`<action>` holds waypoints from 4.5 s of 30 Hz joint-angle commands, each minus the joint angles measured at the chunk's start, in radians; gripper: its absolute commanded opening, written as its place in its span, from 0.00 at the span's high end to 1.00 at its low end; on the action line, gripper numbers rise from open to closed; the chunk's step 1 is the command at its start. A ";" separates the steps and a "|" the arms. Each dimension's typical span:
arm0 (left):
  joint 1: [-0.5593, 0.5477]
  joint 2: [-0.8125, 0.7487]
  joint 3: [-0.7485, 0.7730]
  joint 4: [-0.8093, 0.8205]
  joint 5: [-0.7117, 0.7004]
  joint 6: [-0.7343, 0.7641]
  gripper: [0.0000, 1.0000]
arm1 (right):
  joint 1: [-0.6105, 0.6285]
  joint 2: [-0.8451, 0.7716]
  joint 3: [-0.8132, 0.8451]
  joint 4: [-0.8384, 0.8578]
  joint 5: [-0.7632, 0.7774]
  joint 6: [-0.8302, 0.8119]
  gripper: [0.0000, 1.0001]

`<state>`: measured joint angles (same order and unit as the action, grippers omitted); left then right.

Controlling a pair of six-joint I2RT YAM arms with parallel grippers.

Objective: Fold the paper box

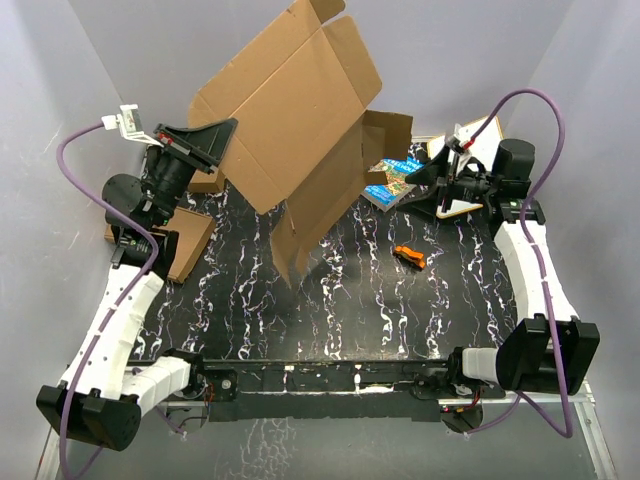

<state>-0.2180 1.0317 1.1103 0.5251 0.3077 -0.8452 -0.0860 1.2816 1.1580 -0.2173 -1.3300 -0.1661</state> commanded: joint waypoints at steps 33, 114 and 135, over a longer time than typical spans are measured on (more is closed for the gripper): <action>0.001 -0.138 0.029 -0.065 0.018 0.037 1.00 | -0.043 0.313 0.223 0.358 0.167 -0.159 0.92; 0.013 -0.133 -0.397 0.090 0.416 0.916 1.00 | 0.218 0.409 -0.424 1.068 0.429 0.143 0.84; 0.012 -0.106 -0.323 0.112 0.477 0.890 1.00 | 0.205 0.423 -0.009 0.261 0.527 -0.167 0.58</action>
<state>-0.2092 0.9287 0.7372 0.5797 0.7479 0.0498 0.1230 1.6875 1.0660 0.1623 -0.8383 -0.2729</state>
